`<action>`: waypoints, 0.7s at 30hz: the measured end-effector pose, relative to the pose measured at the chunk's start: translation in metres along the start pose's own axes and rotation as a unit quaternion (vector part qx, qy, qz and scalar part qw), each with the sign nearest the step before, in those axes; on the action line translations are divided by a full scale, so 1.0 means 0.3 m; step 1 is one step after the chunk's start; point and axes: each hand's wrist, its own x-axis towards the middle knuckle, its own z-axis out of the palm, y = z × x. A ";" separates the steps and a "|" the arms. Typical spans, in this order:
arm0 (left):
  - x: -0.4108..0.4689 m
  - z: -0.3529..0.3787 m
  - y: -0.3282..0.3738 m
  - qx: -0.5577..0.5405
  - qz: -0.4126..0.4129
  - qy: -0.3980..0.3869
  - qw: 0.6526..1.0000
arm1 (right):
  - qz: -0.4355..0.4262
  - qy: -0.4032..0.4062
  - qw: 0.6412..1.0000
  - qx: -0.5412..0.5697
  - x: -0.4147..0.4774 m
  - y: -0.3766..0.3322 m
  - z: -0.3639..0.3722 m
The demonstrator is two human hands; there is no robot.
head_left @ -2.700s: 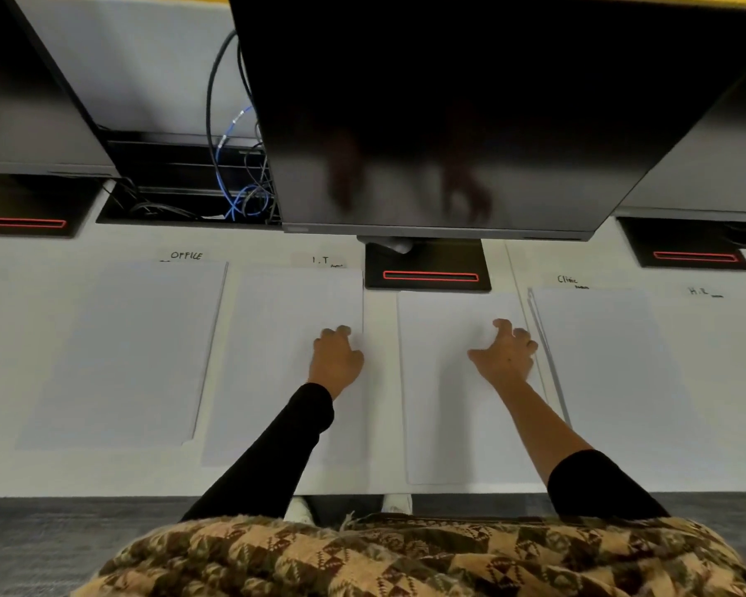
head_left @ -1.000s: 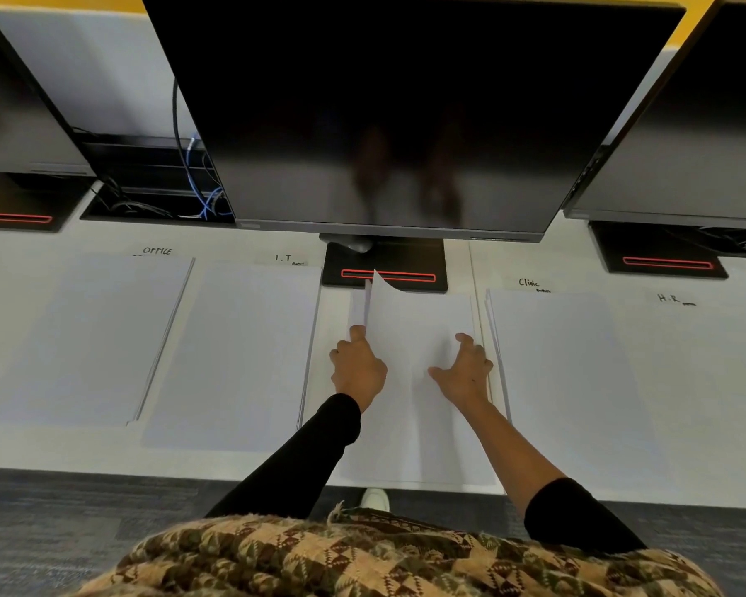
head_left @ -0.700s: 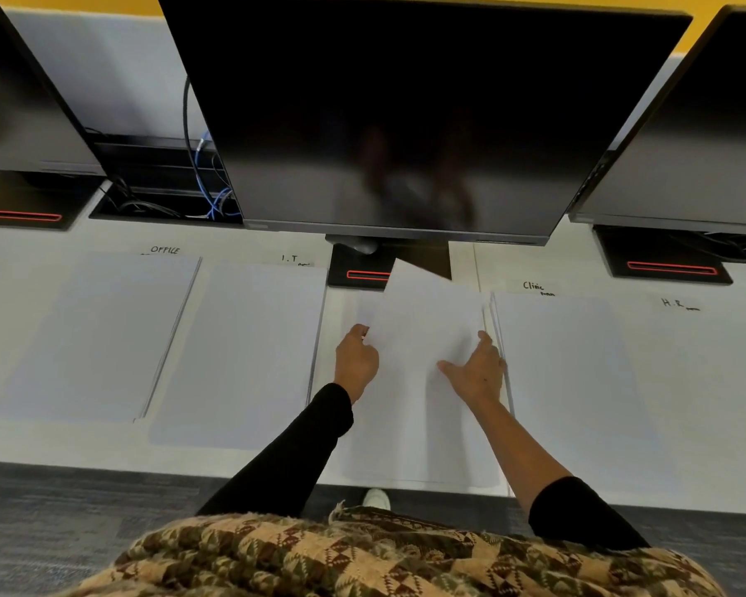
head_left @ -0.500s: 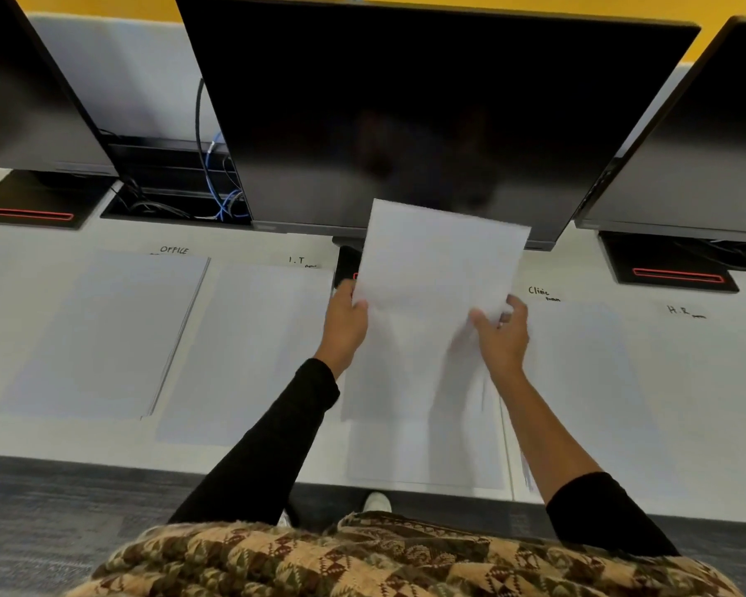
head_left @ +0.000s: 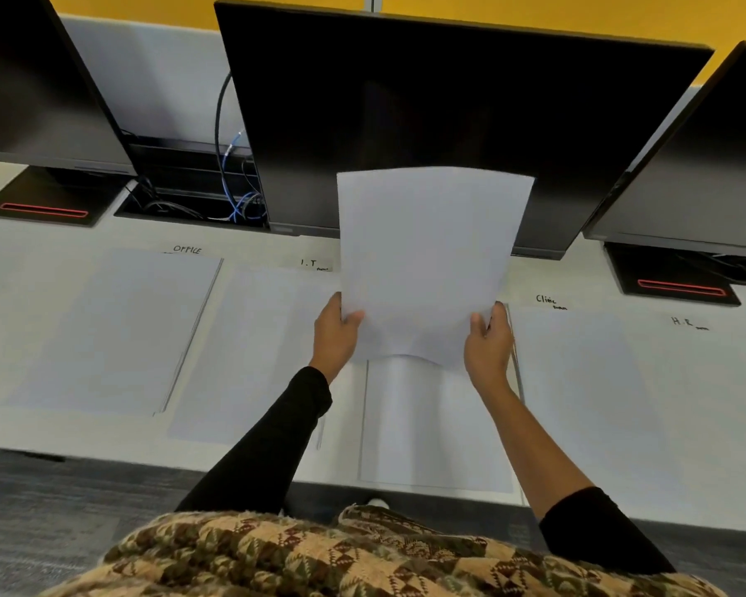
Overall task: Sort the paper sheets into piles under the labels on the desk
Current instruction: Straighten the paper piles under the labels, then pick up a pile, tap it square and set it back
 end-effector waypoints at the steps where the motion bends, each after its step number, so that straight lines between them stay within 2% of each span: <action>1: 0.008 -0.032 0.014 -0.019 0.011 0.020 1.000 | -0.007 0.001 1.000 0.007 0.000 -0.028 0.020; 6: 0.054 -0.284 0.057 -0.045 0.067 0.106 0.991 | -0.037 -0.066 0.996 0.051 -0.053 -0.160 0.195; 10: 0.079 -0.575 0.019 0.000 0.071 0.187 0.980 | -0.062 -0.162 0.983 0.063 -0.139 -0.235 0.417; 16: 0.125 -0.982 -0.073 0.058 -0.004 0.236 0.970 | -0.017 -0.273 0.961 0.042 -0.280 -0.356 0.747; 21: 0.168 -1.213 -0.162 0.096 -0.053 0.225 0.968 | 0.021 -0.311 0.950 -0.028 -0.363 -0.398 0.971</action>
